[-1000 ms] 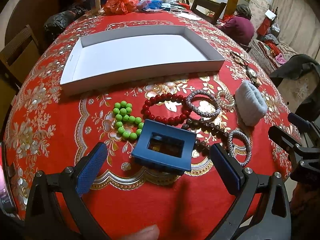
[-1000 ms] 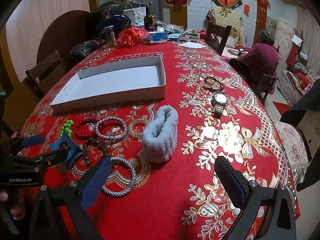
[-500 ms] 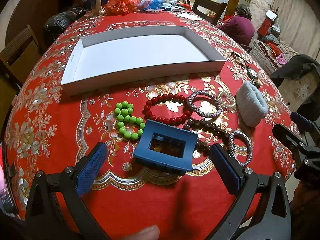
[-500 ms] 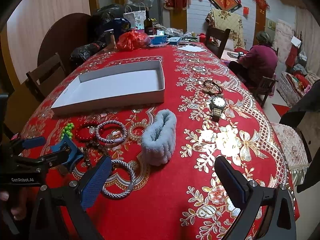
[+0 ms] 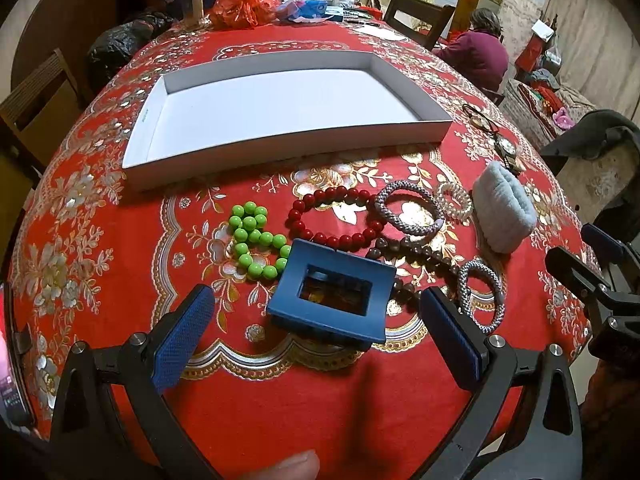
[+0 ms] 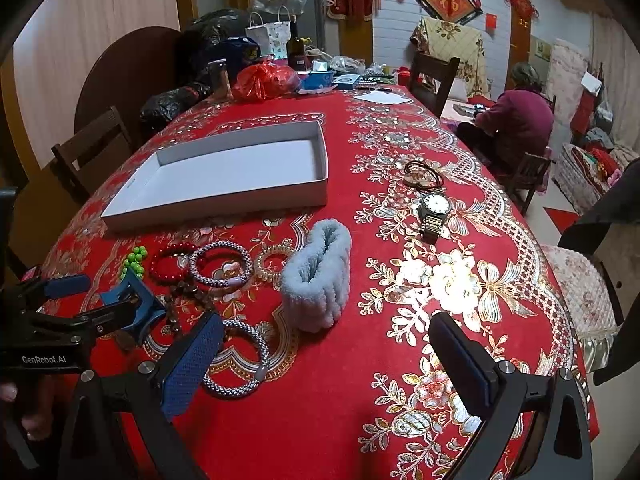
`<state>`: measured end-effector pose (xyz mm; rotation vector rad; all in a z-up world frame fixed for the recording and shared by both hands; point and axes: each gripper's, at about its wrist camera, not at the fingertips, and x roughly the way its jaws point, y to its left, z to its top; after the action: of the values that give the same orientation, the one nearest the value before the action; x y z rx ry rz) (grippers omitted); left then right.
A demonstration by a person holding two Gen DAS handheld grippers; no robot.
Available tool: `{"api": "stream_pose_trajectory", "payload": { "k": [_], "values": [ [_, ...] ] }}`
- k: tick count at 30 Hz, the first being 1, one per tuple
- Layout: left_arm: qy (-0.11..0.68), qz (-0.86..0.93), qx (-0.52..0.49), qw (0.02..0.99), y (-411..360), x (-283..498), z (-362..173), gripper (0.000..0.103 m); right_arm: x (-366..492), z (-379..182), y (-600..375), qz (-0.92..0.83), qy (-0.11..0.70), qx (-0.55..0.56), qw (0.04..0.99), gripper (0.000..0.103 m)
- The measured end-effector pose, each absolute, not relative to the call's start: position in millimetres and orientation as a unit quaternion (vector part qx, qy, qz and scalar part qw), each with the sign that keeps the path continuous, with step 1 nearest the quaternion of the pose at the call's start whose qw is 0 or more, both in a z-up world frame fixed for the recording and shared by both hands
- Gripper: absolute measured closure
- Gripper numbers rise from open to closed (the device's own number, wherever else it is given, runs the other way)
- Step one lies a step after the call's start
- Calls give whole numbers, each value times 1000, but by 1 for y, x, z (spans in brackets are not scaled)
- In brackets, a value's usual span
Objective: Organize jewelry
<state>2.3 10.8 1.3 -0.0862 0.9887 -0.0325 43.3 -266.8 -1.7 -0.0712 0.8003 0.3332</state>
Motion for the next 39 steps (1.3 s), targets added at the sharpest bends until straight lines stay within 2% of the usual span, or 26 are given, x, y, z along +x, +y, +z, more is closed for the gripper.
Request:
{"api": "stream_pose_trajectory", "payload": {
  "k": [39],
  "values": [
    [470,-8,-57,881,26,2,7,0,45,0,-268,160,385,-29,908,1]
  ]
}}
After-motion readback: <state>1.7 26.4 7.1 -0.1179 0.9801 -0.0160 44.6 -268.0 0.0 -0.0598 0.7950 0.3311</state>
